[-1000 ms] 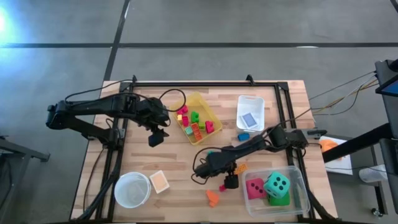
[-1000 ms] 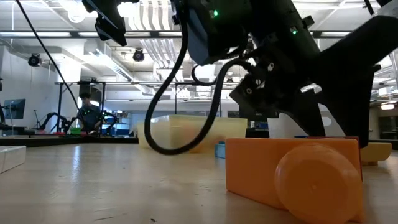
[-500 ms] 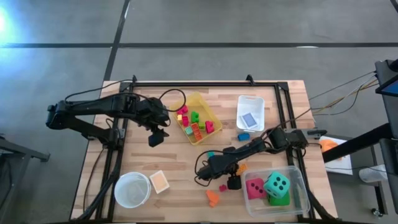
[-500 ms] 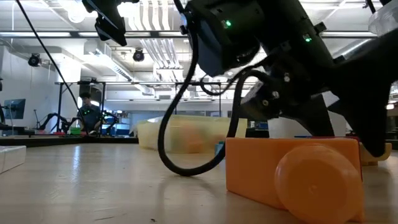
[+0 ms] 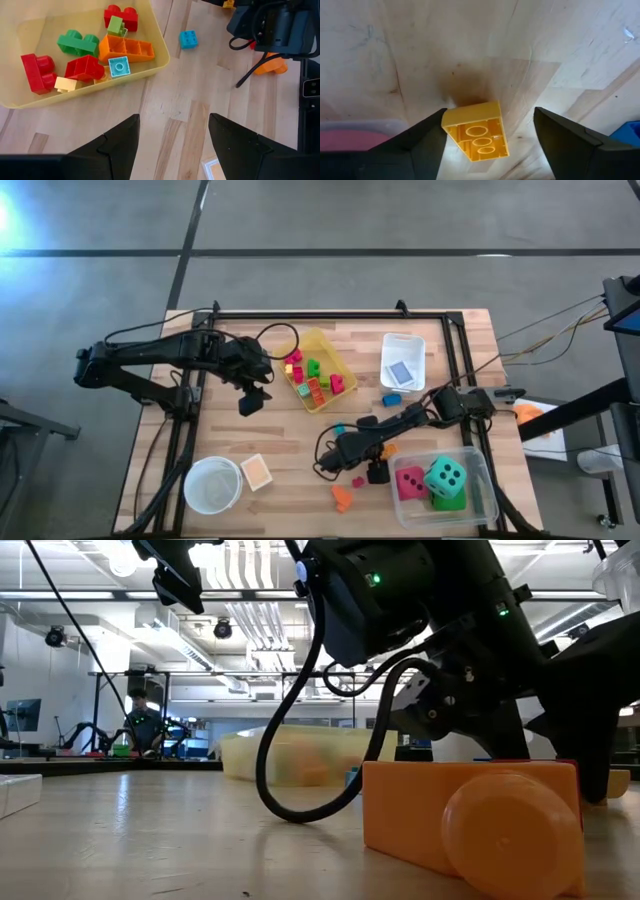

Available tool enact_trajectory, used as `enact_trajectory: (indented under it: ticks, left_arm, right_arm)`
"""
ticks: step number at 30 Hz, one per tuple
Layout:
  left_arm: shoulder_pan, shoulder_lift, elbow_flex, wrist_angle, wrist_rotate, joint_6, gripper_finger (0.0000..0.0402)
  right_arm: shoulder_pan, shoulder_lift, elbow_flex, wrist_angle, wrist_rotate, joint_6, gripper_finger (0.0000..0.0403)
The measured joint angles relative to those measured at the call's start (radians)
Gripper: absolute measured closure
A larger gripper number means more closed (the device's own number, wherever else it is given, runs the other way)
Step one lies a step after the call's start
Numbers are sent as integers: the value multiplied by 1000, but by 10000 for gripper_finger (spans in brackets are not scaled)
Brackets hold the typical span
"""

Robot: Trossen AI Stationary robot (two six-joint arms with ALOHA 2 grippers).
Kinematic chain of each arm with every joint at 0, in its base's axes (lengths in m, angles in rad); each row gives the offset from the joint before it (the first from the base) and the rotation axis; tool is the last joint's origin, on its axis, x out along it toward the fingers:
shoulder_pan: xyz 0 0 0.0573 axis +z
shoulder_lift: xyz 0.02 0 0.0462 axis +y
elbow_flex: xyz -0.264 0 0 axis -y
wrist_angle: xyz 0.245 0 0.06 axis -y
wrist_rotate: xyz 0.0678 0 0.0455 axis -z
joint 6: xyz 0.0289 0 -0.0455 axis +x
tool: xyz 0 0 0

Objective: Pick & Place Toys
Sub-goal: Put the yellow game piece into the yellow bin

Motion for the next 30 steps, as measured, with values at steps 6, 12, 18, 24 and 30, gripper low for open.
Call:
enact_trajectory:
  ticks: [6, 12, 18, 24, 30]
  left_arm:
    - [0, 0, 0, 0, 0, 0, 161]
    - [0, 0, 0, 0, 0, 0, 161]
    - [0, 0, 0, 0, 0, 0, 161]
    - [0, 0, 0, 0, 0, 0, 161]
    - [0, 0, 0, 0, 0, 0, 161]
  right_arm:
    - [1, 0, -2, 2, 0, -11, 208]
    - [1, 0, -2, 2, 0, -19, 277]
    - [1, 0, -2, 2, -12, -19, 277]
    - [1, -1, -2, 3, -31, -10, 277]
    - [2, -10, 10, 18, -51, 22, 277]
